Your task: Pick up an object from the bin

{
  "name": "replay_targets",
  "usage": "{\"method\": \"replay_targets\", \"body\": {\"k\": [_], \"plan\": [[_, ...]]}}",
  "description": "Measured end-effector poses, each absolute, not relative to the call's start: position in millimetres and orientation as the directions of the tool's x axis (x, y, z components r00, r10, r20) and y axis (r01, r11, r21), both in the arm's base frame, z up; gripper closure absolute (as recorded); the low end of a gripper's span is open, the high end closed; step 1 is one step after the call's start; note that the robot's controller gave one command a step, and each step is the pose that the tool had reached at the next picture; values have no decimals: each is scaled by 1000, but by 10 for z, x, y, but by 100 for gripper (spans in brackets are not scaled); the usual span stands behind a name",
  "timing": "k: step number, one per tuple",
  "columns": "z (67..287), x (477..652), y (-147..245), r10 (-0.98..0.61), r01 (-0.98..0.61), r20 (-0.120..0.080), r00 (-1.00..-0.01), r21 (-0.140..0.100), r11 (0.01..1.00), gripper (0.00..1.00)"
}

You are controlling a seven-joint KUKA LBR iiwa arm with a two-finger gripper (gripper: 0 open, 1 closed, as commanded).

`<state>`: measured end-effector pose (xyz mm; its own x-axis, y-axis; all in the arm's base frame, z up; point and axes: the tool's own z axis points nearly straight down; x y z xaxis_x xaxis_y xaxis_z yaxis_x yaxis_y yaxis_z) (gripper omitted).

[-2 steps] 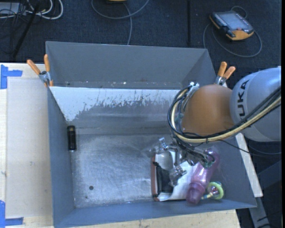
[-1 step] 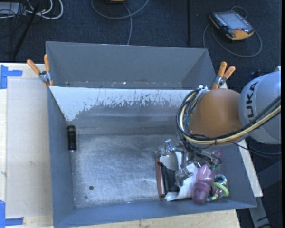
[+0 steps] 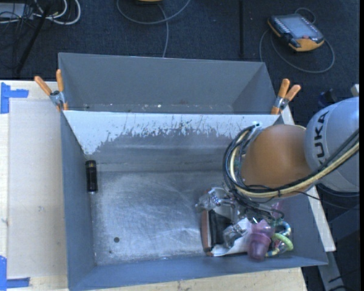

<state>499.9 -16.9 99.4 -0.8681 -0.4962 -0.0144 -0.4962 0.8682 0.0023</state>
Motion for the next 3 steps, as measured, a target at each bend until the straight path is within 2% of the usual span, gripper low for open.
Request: {"method": "replay_targets", "body": {"k": [1, 2, 3], "plan": [[727, 4956, -114, -714, -714, -13, -700, -1, 700, 100], [727, 4956, -114, -714, -714, -13, -700, -1, 700, 100], [1109, 4929, -162, -711, -711, 4, -703, 9, 703, 100]]}}
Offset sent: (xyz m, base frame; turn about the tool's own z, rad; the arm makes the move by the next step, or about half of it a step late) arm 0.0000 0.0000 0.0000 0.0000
